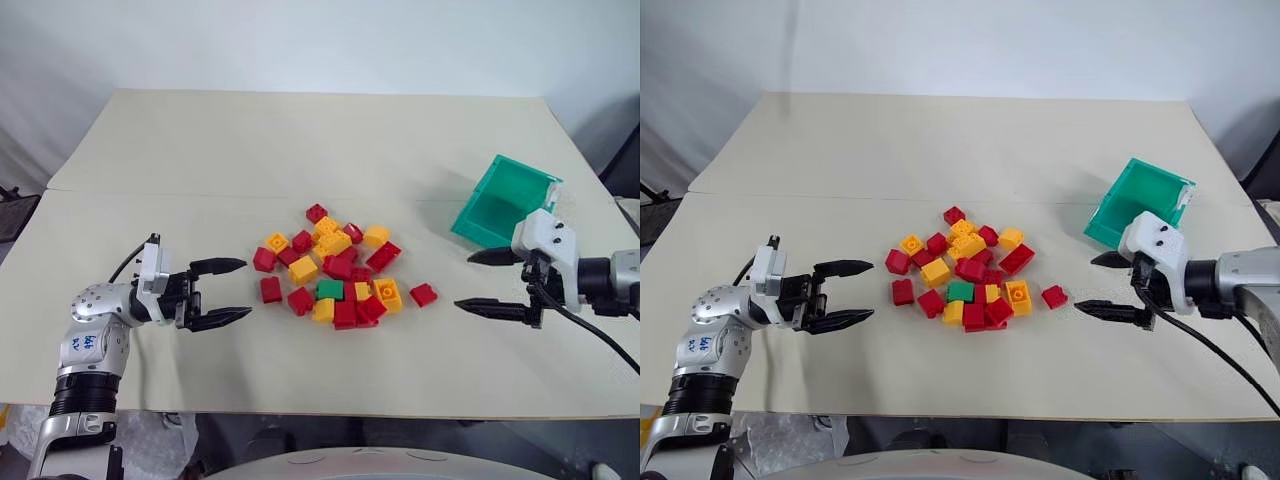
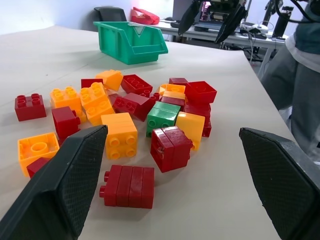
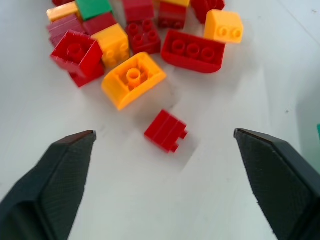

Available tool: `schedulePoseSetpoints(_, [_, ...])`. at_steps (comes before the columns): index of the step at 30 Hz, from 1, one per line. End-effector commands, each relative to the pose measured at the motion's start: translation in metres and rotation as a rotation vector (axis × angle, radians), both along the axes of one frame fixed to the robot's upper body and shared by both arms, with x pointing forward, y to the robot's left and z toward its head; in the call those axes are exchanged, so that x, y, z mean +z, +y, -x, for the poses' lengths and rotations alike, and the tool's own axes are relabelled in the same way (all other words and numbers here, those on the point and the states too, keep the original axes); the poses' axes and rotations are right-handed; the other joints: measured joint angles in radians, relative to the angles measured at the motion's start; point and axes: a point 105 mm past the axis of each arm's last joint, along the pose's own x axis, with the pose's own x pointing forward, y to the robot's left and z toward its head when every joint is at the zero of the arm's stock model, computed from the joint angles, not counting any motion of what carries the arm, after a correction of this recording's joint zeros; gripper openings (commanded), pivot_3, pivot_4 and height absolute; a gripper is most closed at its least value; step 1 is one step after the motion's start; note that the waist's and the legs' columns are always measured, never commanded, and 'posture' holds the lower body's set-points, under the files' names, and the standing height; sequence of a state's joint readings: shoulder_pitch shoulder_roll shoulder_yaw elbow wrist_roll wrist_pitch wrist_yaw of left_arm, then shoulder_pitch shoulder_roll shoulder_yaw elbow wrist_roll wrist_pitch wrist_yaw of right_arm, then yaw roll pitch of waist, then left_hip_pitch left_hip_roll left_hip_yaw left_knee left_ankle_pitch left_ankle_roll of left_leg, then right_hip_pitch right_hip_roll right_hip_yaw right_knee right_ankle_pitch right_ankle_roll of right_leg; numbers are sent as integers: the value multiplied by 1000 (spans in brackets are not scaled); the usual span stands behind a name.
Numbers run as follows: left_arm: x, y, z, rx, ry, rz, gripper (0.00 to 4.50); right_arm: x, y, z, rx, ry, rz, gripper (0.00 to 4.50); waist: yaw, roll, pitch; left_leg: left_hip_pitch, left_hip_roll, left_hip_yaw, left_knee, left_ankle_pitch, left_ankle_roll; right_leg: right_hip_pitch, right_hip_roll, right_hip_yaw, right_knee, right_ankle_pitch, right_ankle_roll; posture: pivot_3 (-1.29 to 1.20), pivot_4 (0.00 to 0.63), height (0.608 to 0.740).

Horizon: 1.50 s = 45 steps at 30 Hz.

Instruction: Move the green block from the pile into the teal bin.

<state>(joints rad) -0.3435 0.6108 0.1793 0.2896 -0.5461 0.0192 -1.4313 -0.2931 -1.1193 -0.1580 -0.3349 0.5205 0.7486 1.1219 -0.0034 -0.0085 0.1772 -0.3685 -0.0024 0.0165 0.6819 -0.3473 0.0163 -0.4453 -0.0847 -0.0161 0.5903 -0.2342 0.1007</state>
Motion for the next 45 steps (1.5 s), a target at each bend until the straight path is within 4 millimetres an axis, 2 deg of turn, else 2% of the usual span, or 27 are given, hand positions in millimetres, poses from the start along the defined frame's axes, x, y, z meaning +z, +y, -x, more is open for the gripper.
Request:
schedulePoseSetpoints(1, [4,-1,1,0,-31,2,4500,14,32,-6,45,-58,-24,4482,-3,0,0,0,0,1,0,0,0,0,-4,1,0,0,0,0,150,740])
schedulePoseSetpoints(5, [4,-4,0,1,-41,4,4500,4,77,-12,137,19,25,4482,-3,0,0,0,0,-1,0,1,-3,-2,-7,-1,1,0,0,0,150,740])
schedulePoseSetpoints(9, [3,-4,4,8,-50,8,4500,-8,115,-29,153,77,73,4482,-1,0,0,-2,-2,-3,0,2,-3,-3,-10,-2,1,0,0,0,150,740])
schedulePoseSetpoints(14, [2,-5,9,23,-57,14,4500,-25,147,-43,152,139,158,4482,2,0,0,-4,-2,-3,0,2,-4,-3,-11,-3,2,0,0,0,150,740])
schedulePoseSetpoints(19, [1,-5,14,40,-58,20,4500,-40,169,-44,184,180,232,4482,-1,0,0,-7,-3,-3,0,3,-5,-5,-12,-8,1,0,0,0,150,740])
schedulePoseSetpoints(24, [1,-4,15,57,-59,24,4500,-47,173,-36,240,204,288,4482,2,0,0,-7,-4,-1,0,1,-3,-5,-13,-17,1,0,0,0,150,740])
schedulePoseSetpoints(28, [0,-5,15,63,-58,27,4500,-52,170,-26,273,228,325,4482,1,0,0,-7,-5,0,2,0,-1,-3,-16,-31,0,0,0,0,150,740])
schedulePoseSetpoints(32, [0,-5,15,66,-57,29,4500,-56,164,-19,292,258,352,4482,1,0,0,-7,-5,0,2,0,-1,-2,-16,-33,0,0,0,0,150,740])
schedulePoseSetpoints(45, [2,-7,6,70,-68,32,4500,-54,170,-56,140,245,271,4482,-27,0,0,-2,-3,2,2,1,-2,0,-16,-32,4,1,-2,0,150,740])
